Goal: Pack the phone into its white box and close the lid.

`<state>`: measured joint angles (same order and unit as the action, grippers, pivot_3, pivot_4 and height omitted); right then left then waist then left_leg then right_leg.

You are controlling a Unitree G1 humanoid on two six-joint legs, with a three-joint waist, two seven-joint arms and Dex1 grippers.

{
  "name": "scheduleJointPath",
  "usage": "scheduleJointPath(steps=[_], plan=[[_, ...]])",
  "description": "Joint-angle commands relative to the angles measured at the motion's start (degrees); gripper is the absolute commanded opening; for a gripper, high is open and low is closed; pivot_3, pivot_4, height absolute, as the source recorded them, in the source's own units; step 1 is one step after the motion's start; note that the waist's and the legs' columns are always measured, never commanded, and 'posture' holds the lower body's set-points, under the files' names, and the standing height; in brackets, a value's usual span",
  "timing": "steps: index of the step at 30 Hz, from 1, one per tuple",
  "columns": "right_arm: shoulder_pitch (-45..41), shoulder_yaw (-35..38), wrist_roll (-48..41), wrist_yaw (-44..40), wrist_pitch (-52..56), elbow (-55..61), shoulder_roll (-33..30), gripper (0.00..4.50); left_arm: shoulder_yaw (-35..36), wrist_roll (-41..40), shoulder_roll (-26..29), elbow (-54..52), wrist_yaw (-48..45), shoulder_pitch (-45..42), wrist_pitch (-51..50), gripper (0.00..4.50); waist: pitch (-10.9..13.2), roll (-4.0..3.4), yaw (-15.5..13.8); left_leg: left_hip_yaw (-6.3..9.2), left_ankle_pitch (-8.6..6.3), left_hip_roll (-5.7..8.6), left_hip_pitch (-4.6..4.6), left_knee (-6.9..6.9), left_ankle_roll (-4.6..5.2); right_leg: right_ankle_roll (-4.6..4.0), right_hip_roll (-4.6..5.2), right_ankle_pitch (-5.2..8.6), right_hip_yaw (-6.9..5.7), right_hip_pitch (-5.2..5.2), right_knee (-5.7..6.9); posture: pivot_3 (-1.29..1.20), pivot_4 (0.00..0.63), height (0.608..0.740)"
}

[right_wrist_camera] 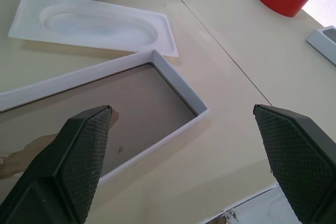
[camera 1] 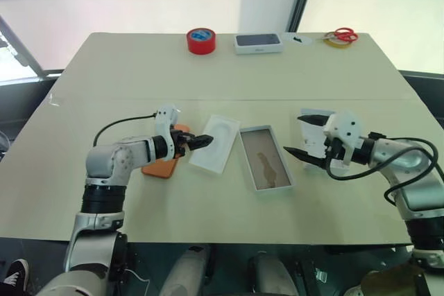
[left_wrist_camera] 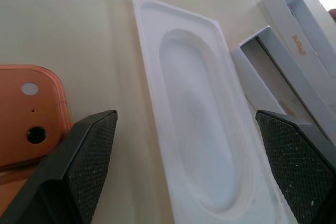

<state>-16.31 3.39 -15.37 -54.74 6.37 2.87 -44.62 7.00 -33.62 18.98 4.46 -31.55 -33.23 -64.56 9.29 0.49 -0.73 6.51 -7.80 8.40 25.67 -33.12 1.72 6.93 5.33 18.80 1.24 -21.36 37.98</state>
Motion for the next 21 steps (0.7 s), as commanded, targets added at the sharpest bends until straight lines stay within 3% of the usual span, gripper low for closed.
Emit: scheduleJointPath(steps=[1,6,9,16,21], plan=[[-0.13,0.67,-0.09,0.8,-0.36,3.69,0.32,4.5,3.37,-4.31,-1.69,-0.56,0.16,-0.8,-3.21,4.44,0.01,0.01,0.02,0.0,0.0,0.0,0.01,-0.01,0.0,0.0,0.0,0.0,0.0,0.0,0.0,0.0,0.15,0.736],[-1.94,1.73,-0.3,0.54,-0.08,3.6,-0.57,4.5,2.13,-3.41,-1.3,-0.08,0.92,0.12,-4.33,4.44,0.01,0.02,0.1,0.0,0.0,0.0,-0.01,-0.01,0.0,0.0,0.0,0.0,0.0,0.0,0.01,0.0,0.15,0.736],[-2.9,1.53,-0.15,0.27,0.09,3.76,-0.82,4.5,1.35,-1.53,-0.77,1.4,2.21,0.33,-3.25,3.61,0.0,0.01,0.14,-0.01,0.0,0.0,-0.02,-0.01,0.0,0.0,0.0,0.0,0.01,0.0,0.01,0.0,0.15,0.736],[-2.04,0.42,0.44,-0.97,-0.51,3.93,-0.79,4.5,5.33,-2.69,-2.08,3.33,4.3,-0.14,-2.65,0.04,0.01,0.03,0.0,0.0,0.0,0.0,0.0,-0.01,0.0,0.0,0.0,0.0,0.0,0.01,0.0,0.0,0.15,0.736],[3.81,-3.9,2.03,-5.91,-2.55,6.76,-1.92,4.5,6.85,-3.96,-2.57,2.32,4.33,0.05,-2.09,0.04,0.0,0.04,0.03,0.0,0.0,0.0,0.0,-0.01,-0.01,0.0,0.0,0.0,-0.01,0.01,0.0,0.0,0.15,0.736]])
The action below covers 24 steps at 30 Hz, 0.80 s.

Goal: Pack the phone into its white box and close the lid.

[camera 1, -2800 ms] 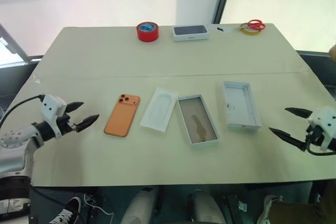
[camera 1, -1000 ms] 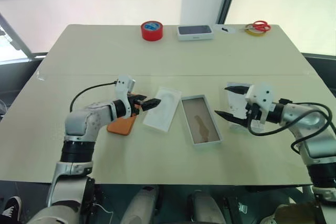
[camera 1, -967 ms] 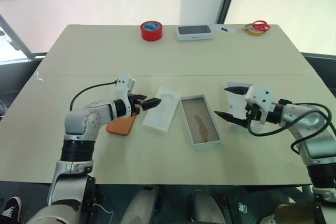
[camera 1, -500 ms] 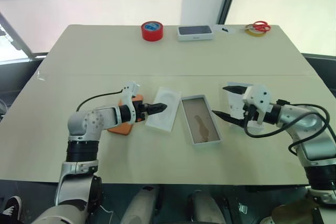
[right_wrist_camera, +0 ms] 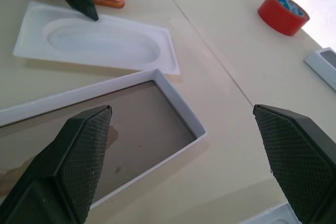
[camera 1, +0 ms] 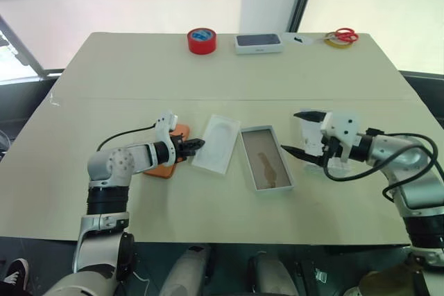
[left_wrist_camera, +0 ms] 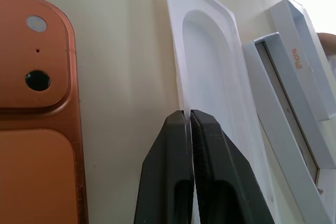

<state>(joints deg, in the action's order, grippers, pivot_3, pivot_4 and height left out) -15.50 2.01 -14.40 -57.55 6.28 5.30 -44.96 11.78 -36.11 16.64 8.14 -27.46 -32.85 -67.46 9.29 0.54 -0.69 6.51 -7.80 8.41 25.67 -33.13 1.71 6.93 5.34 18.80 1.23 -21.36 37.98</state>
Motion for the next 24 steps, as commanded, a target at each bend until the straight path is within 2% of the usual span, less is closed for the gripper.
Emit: scheduleJointPath(steps=[1,5,9,12,19,24], plan=[[4.62,-3.38,0.23,-5.79,-2.11,5.26,-2.66,4.5,2.3,-1.72,-0.09,-1.54,-0.13,-0.26,1.18,0.04,0.0,0.0,-0.02,0.0,0.0,0.0,0.0,0.0,0.0,0.0,0.0,0.0,0.0,0.0,0.0,0.0,0.15,0.736],[5.76,-5.54,0.05,-11.19,-3.7,4.54,-5.07,4.5,6.16,-4.63,-0.86,-1.75,0.87,-1.37,0.6,0.04,0.01,0.0,0.26,-0.01,0.0,0.0,0.0,-0.04,0.0,0.0,0.0,0.0,0.0,0.01,0.0,0.0,0.15,0.736],[3.95,-7.82,-0.58,-13.35,-1.68,3.78,-3.5,4.5,9.99,-8.53,-2.38,-4.15,1.88,-1.6,0.53,0.04,0.02,0.03,0.38,0.0,-0.01,-0.01,-0.02,-0.05,0.0,-0.01,0.0,0.01,-0.02,0.04,0.0,0.0,0.15,0.736],[1.44,-11.49,3.58,-12.92,-2.45,-1.05,-1.45,3.6,9.55,-8.46,-2.7,-6.52,2.93,-0.11,1.79,0.0,0.04,0.08,0.32,0.01,0.0,-0.01,0.0,-0.04,0.0,0.01,0.0,0.0,-0.02,0.03,0.0,0.0,0.15,0.736],[-2.26,-14.82,6.87,-14.39,-3.75,-6.06,-0.92,0.03,10.0,-9.01,-4.35,-9.86,4.85,1.95,6.41,0.0,0.04,0.09,-0.04,0.0,0.0,0.0,-0.01,-0.09,-0.01,-0.01,0.0,0.0,-0.03,0.06,0.0,0.0,0.15,0.736],[-6.94,-14.28,5.77,-12.41,-2.85,-7.92,3.16,0.03,11.53,-12.01,-5.12,-9.93,5.9,1.1,6.62,0.0,0.04,0.1,0.17,0.0,0.0,0.0,-0.01,-0.08,-0.01,0.0,0.0,0.0,-0.03,0.05,0.0,0.0,0.15,0.736]])
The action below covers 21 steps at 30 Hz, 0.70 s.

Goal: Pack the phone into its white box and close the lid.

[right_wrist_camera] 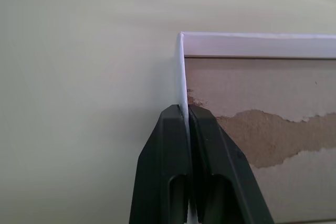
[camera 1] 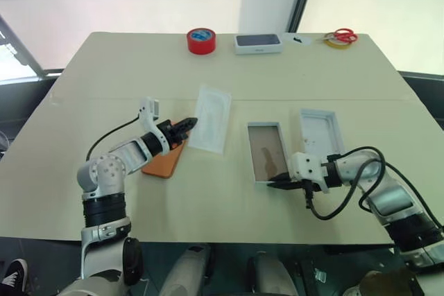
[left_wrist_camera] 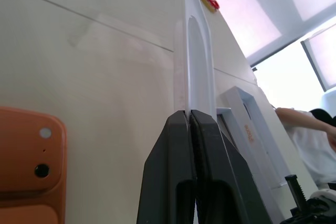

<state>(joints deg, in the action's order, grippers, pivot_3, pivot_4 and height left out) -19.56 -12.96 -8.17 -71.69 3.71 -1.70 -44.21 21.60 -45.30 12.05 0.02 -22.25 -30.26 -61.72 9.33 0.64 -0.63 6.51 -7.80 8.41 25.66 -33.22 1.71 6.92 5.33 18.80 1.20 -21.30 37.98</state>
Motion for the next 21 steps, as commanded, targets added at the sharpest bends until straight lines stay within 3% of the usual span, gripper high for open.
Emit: scheduleJointPath(steps=[1,8,11,16,21], plan=[[-3.8,0.49,0.38,2.71,-0.98,-1.7,3.39,0.03,2.1,-3.43,-0.81,-1.58,1.17,-1.75,1.13,0.0,0.0,0.0,0.14,0.0,0.0,-0.01,0.0,0.01,0.0,0.0,-0.01,0.0,0.01,-0.01,0.0,0.0,0.15,0.736],[-7.83,-3.04,4.63,5.95,-0.98,-5.66,9.65,0.03,0.6,-3.43,-1.81,0.5,2.51,-3.44,3.02,0.0,0.0,0.0,-0.08,0.01,0.03,-0.01,-0.01,0.0,-0.04,0.02,-0.04,-0.01,0.0,-0.02,0.04,0.0,0.15,0.736],[-8.41,-3.07,3.81,5.74,1.61,-5.97,10.68,0.85,0.28,-4.19,-2.18,0.76,2.7,-3.87,3.17,0.0,0.0,0.0,-0.15,0.02,0.03,0.02,0.0,0.0,-0.04,0.03,-0.04,-0.02,-0.01,-0.02,0.04,0.0,0.15,0.736],[-9.27,0.78,3.13,8.6,1.25,-5.19,9.7,3.43,0.07,-5.91,-4.31,-0.17,4.2,-2.76,2.3,0.0,0.0,0.0,-0.07,0.02,0.03,0.03,-0.01,-0.01,-0.03,0.05,-0.04,-0.04,0.01,-0.01,0.06,0.0,0.15,0.736],[-8.65,6.41,2.33,8.33,1.07,-7.42,3.57,3.43,-1.22,-6.83,-8.11,-2.17,6.45,0.51,2.17,0.0,0.0,0.01,-0.16,0.01,0.02,0.05,0.01,-0.02,-0.03,0.05,-0.01,-0.04,0.01,-0.01,0.04,0.0,0.15,0.736]])
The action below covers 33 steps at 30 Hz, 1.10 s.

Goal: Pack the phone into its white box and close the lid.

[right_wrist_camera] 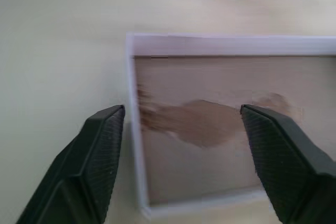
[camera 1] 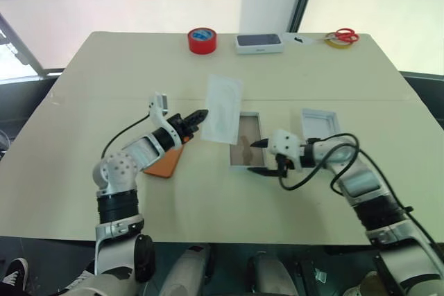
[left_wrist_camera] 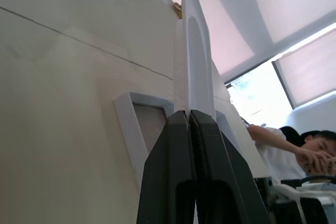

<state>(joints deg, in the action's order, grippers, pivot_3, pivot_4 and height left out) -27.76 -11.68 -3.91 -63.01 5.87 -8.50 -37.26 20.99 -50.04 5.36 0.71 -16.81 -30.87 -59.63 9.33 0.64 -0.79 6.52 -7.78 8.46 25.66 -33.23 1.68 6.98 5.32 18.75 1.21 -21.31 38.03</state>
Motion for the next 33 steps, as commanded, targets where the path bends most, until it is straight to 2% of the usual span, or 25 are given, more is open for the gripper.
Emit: scheduleJointPath(steps=[1,9,23,26,28,33], plan=[[0.1,6.87,-3.46,-0.98,-0.69,-0.52,-4.44,3.43,-0.88,-2.18,-2.28,-2.93,1.25,1.79,0.39,0.0,0.0,0.0,0.03,0.0,0.0,0.0,0.0,0.0,0.0,0.0,0.0,0.0,0.0,0.01,-0.01,0.0,0.15,0.736],[2.53,13.6,-7.56,-1.73,-0.98,-0.71,-8.44,3.43,-2.06,-2.9,-7.96,-1.8,3.52,2.88,1.61,0.0,0.01,0.02,0.26,-0.01,0.0,-0.02,0.0,0.0,0.01,-0.01,0.0,0.01,-0.01,0.03,-0.02,0.0,0.15,0.736],[2.5,13.21,-6.87,0.71,-1.7,-0.43,-7.57,3.43,-5.47,-0.9,-11.75,3.02,3.95,1.19,6.47,0.0,0.03,0.05,0.09,-0.02,0.0,-0.01,0.05,-0.03,0.02,-0.01,0.02,0.02,-0.02,0.03,-0.05,0.0,0.15,0.736],[2.65,13.29,-7.02,0.82,-1.85,-0.61,-7.56,3.49,-6.12,0.02,-11.33,2.65,4.25,1.3,7.11,0.91,0.03,0.05,0.1,-0.02,0.0,-0.02,0.05,-0.03,0.02,-0.01,0.02,0.02,-0.03,0.02,-0.05,0.0,0.15,0.736],[2.57,13.38,-6.87,0.98,-2.24,-1.12,-7.71,3.49,-6.14,-0.09,-10.84,1.87,3.94,1.41,7.37,1.81,0.03,0.05,0.12,-0.02,0.0,-0.02,0.05,-0.03,0.02,-0.01,0.02,0.02,-0.03,0.02,-0.05,0.0,0.15,0.736],[2.33,13.44,-6.8,1.02,-2.77,-1.99,-7.75,3.49,-6.41,-0.27,-10.24,0.22,4.25,1.97,8.51,1.81,0.03,0.05,0.1,-0.02,0.0,-0.02,0.05,-0.03,0.02,-0.01,0.01,0.01,-0.03,0.02,-0.05,0.0,0.15,0.736]])
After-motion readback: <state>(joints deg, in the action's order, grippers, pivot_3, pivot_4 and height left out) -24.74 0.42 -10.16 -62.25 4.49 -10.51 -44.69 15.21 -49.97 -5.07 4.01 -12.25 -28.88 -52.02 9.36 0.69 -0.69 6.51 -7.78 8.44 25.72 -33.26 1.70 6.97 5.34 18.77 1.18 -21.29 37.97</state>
